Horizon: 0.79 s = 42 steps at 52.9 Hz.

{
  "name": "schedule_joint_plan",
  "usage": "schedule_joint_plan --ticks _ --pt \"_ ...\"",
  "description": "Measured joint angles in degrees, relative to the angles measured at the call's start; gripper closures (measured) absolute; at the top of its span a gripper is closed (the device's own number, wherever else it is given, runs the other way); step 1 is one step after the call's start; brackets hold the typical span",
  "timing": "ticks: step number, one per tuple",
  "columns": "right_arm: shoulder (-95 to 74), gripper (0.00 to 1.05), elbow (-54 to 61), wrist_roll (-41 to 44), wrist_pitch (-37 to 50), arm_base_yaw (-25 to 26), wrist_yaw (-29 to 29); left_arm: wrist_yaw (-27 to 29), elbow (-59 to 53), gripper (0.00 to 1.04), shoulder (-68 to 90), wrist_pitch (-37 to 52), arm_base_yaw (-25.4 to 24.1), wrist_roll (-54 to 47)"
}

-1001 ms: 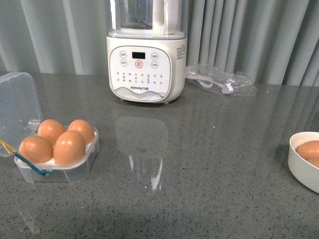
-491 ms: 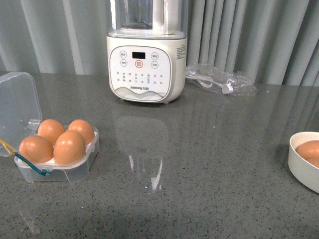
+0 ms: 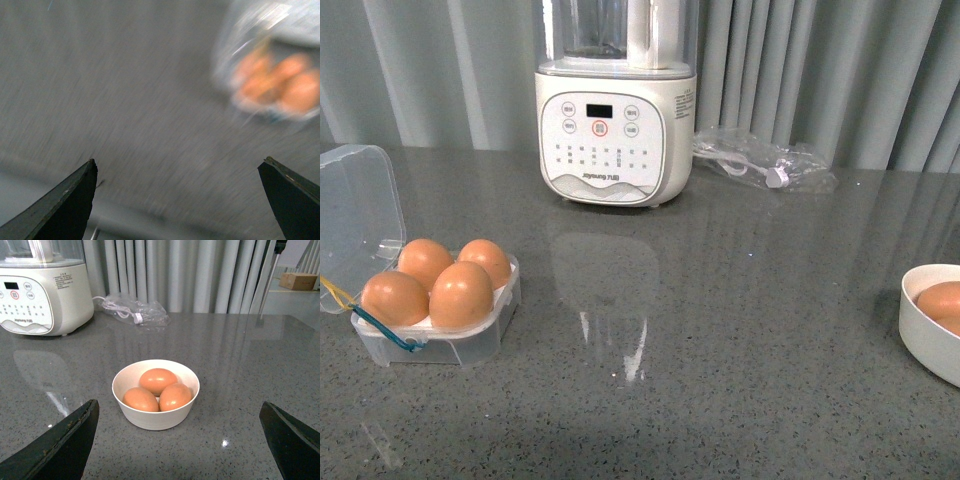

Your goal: Put egg into box

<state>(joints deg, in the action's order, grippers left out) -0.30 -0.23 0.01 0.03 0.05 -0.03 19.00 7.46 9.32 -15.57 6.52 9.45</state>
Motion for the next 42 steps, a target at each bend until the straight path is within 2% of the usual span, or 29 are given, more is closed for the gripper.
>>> schedule_joint_plan --ticks 3,6,10,18,20,24,30,31,34,42 --pt "0.0 0.07 0.0 0.0 0.0 0.0 0.0 9.1 3.0 0.07 6.2 -7.5 3.2 5.6" --pt "0.0 0.07 0.0 0.0 0.0 0.0 -0.2 13.8 4.1 0.07 9.1 -11.3 5.2 9.3" --pt "0.0 0.07 0.0 0.0 0.0 0.0 0.1 18.1 5.8 0.07 10.0 -12.0 8.2 13.3" --pt "0.0 0.07 0.0 0.0 0.0 0.0 0.0 20.8 9.4 0.07 10.2 -11.3 14.1 15.6" --pt "0.0 0.07 0.0 0.0 0.0 0.0 0.0 19.7 9.8 0.07 10.6 -9.9 14.6 14.7" --pt "0.0 0.07 0.0 0.0 0.0 0.0 0.0 14.6 10.1 0.07 12.9 -5.3 11.6 11.6" --pt "0.0 0.07 0.0 0.0 0.0 0.0 0.0 6.8 11.9 0.07 20.0 4.0 3.5 5.4" --pt "0.0 0.07 0.0 0.0 0.0 0.0 0.0 3.7 12.7 0.07 22.8 6.9 1.1 3.0" --pt "0.0 0.07 0.0 0.0 0.0 0.0 0.0 -0.8 14.2 0.07 28.1 11.7 -2.9 0.0" --pt "0.0 0.07 0.0 0.0 0.0 0.0 0.0 -7.2 18.2 0.07 39.0 18.8 -8.9 -3.8"
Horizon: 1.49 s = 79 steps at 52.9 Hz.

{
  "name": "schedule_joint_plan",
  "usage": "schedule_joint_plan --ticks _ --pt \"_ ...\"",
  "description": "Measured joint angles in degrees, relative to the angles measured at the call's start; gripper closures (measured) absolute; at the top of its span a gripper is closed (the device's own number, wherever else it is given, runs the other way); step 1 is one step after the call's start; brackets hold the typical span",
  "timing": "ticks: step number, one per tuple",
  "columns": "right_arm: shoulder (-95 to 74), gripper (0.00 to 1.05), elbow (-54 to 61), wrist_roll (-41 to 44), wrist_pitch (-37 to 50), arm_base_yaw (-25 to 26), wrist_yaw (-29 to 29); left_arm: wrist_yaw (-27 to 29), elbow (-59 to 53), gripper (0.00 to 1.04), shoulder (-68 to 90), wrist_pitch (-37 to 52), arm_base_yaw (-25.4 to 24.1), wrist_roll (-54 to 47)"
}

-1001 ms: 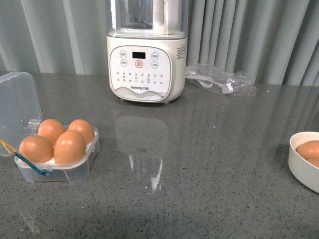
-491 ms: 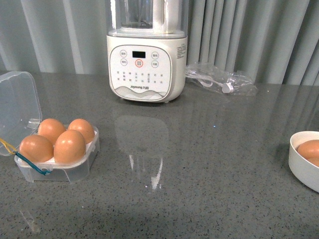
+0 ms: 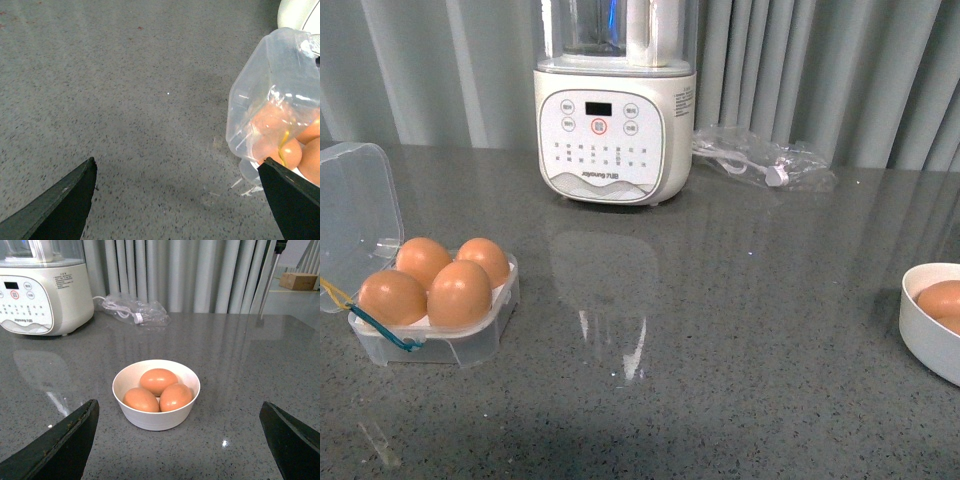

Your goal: Put egg into box

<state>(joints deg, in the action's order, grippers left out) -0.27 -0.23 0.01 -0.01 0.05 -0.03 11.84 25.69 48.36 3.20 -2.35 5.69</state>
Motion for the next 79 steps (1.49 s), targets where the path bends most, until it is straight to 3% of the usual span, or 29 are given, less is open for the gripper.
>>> schedule_joint_plan --ticks 20,37,46,65,79 --pt "0.0 0.07 0.0 0.0 0.0 0.0 0.0 -4.6 12.2 0.07 17.8 5.3 -6.0 -3.3" --pt "0.0 0.07 0.0 0.0 0.0 0.0 0.0 -7.5 15.6 0.07 25.5 8.3 -7.4 -3.9" --pt "0.0 0.07 0.0 0.0 0.0 0.0 0.0 -7.6 13.7 0.07 26.1 10.3 -2.3 -0.4" --pt "0.0 0.07 0.0 0.0 0.0 0.0 0.0 -9.7 12.5 0.07 19.6 10.0 16.2 6.5" --pt "0.0 0.07 0.0 0.0 0.0 0.0 0.0 -7.3 11.9 0.07 12.0 4.3 21.7 5.2"
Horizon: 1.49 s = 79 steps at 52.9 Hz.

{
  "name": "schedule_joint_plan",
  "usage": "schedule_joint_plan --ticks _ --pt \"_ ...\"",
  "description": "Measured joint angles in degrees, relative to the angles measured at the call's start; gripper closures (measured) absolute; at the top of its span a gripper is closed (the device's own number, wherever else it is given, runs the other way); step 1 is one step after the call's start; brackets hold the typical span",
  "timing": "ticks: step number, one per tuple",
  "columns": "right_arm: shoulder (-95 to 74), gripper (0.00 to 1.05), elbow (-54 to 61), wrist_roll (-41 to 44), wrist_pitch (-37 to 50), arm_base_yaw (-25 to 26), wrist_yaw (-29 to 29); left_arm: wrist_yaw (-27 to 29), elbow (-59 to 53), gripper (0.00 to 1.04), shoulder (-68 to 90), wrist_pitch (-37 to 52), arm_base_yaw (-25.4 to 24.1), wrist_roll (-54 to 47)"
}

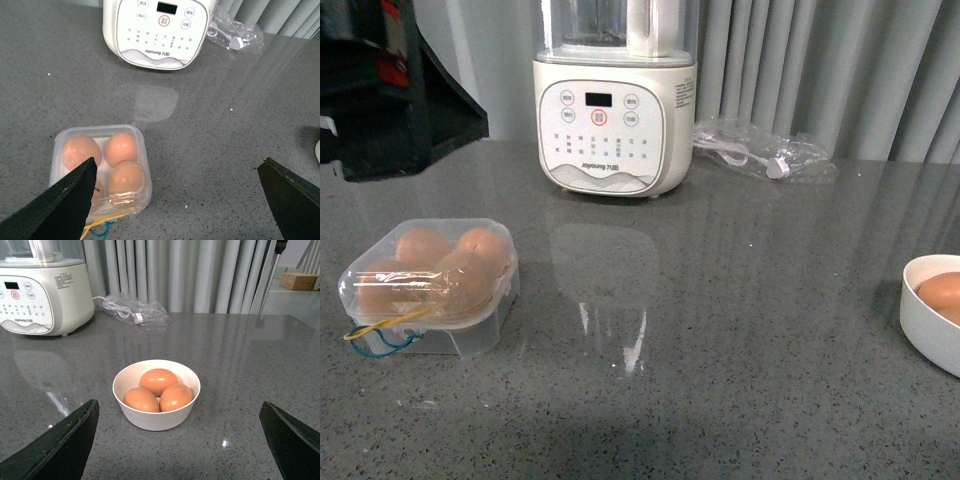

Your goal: Put egg into box

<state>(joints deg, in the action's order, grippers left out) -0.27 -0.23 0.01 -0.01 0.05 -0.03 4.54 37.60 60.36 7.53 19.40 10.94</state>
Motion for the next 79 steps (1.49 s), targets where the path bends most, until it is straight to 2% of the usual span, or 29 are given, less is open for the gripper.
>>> schedule_joint_plan --ticks 6,16,30,32,35,37,48,54,63,69,75,79 --pt "0.0 0.07 0.0 0.0 0.0 0.0 0.0 3.8 0.0 0.07 -5.2 -3.9 1.7 -1.8" --pt "0.0 0.07 0.0 0.0 0.0 0.0 0.0 17.5 -3.7 0.07 -20.4 -14.5 9.6 -5.8" --pt "0.0 0.07 0.0 0.0 0.0 0.0 0.0 27.7 -5.5 0.07 -34.0 -26.2 14.5 -5.3" --pt "0.0 0.07 0.0 0.0 0.0 0.0 0.0 28.3 -7.3 0.12 -35.8 -22.8 14.3 -6.5" --pt "0.0 0.07 0.0 0.0 0.0 0.0 0.0 25.7 -13.0 0.26 -39.6 -13.2 12.2 -8.5" --pt "0.0 0.07 0.0 0.0 0.0 0.0 0.0 24.5 -15.1 0.33 -41.3 -11.2 10.8 -9.2" --pt "0.0 0.07 0.0 0.0 0.0 0.0 0.0 11.9 -24.4 0.82 -48.8 -9.7 -1.9 -10.2" --pt "0.0 0.07 0.0 0.0 0.0 0.0 0.0 8.4 -26.7 1.01 -50.9 -9.3 -5.8 -10.3" --pt "0.0 0.07 0.0 0.0 0.0 0.0 0.0 4.6 -29.2 1.01 -53.0 -9.0 -9.7 -10.5" --pt "0.0 0.07 0.0 0.0 0.0 0.0 0.0 -3.7 -30.6 1.01 -54.5 -9.0 -16.7 -10.6" --pt "0.0 0.07 0.0 0.0 0.0 0.0 0.1 -3.8 -31.6 1.01 -55.3 -8.8 -19.3 -10.6" --pt "0.0 0.07 0.0 0.0 0.0 0.0 0.0 -4.2 -32.2 1.01 -55.7 -8.6 -19.3 -10.6"
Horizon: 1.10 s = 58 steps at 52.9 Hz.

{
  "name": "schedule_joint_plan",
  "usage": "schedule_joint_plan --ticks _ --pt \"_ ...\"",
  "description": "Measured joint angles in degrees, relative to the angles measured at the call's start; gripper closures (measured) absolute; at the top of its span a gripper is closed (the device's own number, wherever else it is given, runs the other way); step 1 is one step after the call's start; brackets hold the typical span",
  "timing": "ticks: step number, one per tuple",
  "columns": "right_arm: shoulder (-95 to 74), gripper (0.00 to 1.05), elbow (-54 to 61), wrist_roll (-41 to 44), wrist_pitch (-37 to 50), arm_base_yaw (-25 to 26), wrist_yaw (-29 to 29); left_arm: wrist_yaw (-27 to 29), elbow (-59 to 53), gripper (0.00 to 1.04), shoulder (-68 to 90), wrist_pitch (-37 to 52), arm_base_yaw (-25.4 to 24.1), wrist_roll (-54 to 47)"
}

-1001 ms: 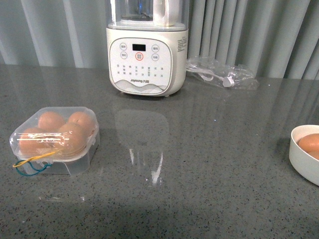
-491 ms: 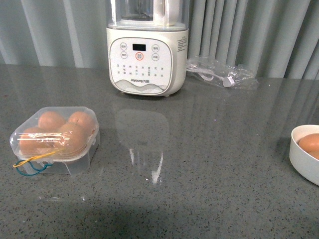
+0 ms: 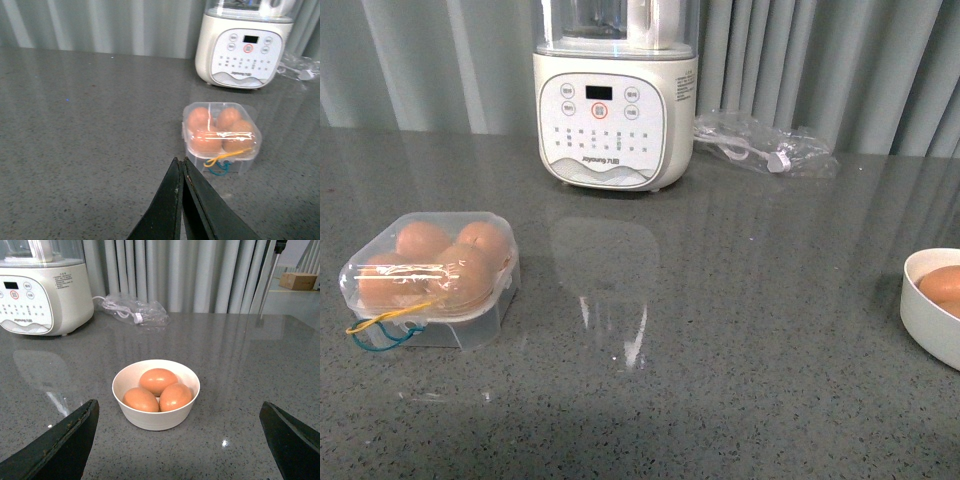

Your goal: Put egg into box

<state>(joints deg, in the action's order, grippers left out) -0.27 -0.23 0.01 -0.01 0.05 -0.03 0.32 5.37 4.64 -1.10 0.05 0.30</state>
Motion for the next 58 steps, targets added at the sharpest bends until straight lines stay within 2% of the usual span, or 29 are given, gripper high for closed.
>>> schedule_joint_plan --ticks 40,42,55,58 --pt "0.0 0.07 0.0 0.0 0.0 0.0 0.0 -0.2 -3.7 1.0 -4.4 0.9 0.0 0.0" --pt "0.0 0.07 0.0 0.0 0.0 0.0 0.0 -0.2 -3.7 0.91 -4.4 0.9 0.0 -0.1" --pt "0.0 0.07 0.0 0.0 0.0 0.0 0.0 -0.2 -3.7 0.54 -4.5 0.9 0.0 0.0" --pt "0.0 0.07 0.0 0.0 0.0 0.0 0.0 -0.2 -3.7 0.42 -4.5 0.9 0.0 -0.1"
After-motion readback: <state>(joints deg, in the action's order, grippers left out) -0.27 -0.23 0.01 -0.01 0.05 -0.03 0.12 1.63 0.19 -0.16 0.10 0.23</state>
